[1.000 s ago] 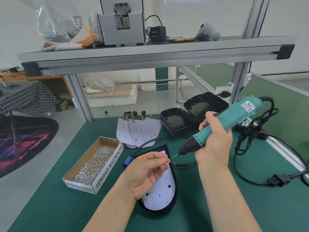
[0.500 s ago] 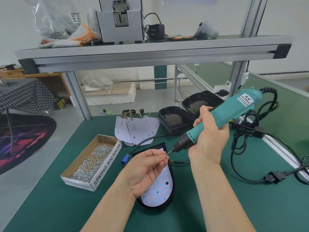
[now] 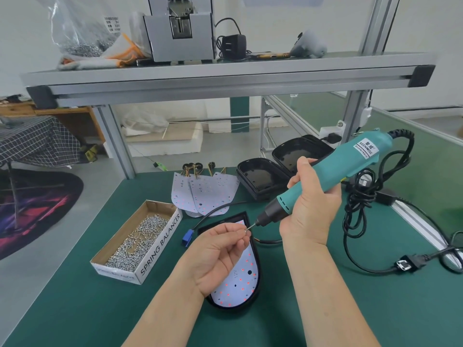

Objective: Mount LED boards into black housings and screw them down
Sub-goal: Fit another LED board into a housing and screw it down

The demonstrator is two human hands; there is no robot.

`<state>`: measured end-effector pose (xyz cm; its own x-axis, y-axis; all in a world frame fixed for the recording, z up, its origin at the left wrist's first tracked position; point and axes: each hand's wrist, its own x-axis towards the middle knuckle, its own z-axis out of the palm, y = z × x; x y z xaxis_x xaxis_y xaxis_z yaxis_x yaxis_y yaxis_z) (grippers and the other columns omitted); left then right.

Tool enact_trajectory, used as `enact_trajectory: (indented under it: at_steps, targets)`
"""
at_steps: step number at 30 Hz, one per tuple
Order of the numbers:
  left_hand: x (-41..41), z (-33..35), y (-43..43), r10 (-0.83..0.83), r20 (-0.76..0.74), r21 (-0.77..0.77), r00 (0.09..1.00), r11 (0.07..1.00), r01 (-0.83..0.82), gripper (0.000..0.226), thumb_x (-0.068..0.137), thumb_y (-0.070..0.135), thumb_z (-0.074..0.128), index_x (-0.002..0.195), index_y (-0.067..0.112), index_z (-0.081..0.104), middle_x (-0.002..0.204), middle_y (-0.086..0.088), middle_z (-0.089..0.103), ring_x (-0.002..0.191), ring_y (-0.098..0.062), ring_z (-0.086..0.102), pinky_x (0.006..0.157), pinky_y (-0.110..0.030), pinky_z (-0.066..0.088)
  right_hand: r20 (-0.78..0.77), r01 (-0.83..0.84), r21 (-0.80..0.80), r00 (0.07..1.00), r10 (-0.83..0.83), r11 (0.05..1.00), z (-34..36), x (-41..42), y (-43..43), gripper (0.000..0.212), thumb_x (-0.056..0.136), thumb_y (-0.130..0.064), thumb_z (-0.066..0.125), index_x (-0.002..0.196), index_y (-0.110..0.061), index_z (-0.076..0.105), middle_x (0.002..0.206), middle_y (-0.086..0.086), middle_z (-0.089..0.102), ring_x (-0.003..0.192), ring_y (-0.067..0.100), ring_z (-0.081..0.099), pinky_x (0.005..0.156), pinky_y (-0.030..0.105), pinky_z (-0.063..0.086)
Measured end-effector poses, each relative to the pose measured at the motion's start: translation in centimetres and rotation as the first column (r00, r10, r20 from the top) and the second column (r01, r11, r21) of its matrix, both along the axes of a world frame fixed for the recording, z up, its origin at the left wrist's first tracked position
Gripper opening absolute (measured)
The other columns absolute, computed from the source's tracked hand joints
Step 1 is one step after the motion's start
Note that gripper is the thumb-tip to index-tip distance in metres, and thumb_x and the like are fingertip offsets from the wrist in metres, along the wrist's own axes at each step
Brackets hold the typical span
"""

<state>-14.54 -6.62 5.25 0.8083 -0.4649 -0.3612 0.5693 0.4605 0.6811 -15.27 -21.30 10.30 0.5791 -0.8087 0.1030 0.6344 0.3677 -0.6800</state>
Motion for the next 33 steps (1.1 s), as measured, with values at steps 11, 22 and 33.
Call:
enact_trajectory:
  at_steps: [11, 22, 33]
  targets:
    - [-0.4, -0.7, -0.3, 0.08, 0.112, 0.041, 0.991, 0.996, -0.085, 0.012, 0.068, -0.007, 0.07, 0.079, -0.002, 0.068, 0.077, -0.017, 0.07, 0.063, -0.017, 0.068, 0.058, -0.018, 0.056, -0.038, 0.025, -0.022, 0.999, -0.026, 0.999, -0.4, 0.2, 0.3, 0.017, 0.086, -0.01, 0.076, 0.086, -0.019, 0.061, 0.066, -0.004, 0.055, 0.055, 0.012, 0.049, 0.057, 0.021, 0.047]
    - [-0.8, -0.5, -0.3, 0.051, 0.344, 0.194, 0.938, 0.973, -0.124, 0.018, 0.086, -0.017, 0.06, 0.079, -0.002, 0.066, 0.073, -0.016, 0.067, 0.06, -0.017, 0.064, 0.058, -0.02, 0.053, 0.081, -0.109, 0.081, 0.991, 0.102, 0.991, -0.5, -0.2, -0.4, 0.031, 0.091, -0.046, 0.065, 0.102, -0.017, 0.059, 0.087, -0.006, 0.06, 0.066, 0.01, 0.052, 0.06, 0.022, 0.046]
    - [-0.5, 0.0, 0.2, -0.066, -0.048, 0.005, 0.997, 0.998, 0.066, 0.008, 0.065, -0.004, 0.069, 0.069, -0.001, 0.075, 0.07, -0.015, 0.064, 0.05, -0.014, 0.062, 0.043, -0.015, 0.051, 0.084, -0.033, -0.07, 0.996, 0.039, 0.997, -0.1, -0.6, -0.3, 0.014, 0.085, -0.02, 0.067, 0.079, -0.018, 0.054, 0.057, -0.005, 0.053, 0.049, 0.012, 0.047, 0.051, 0.025, 0.042]
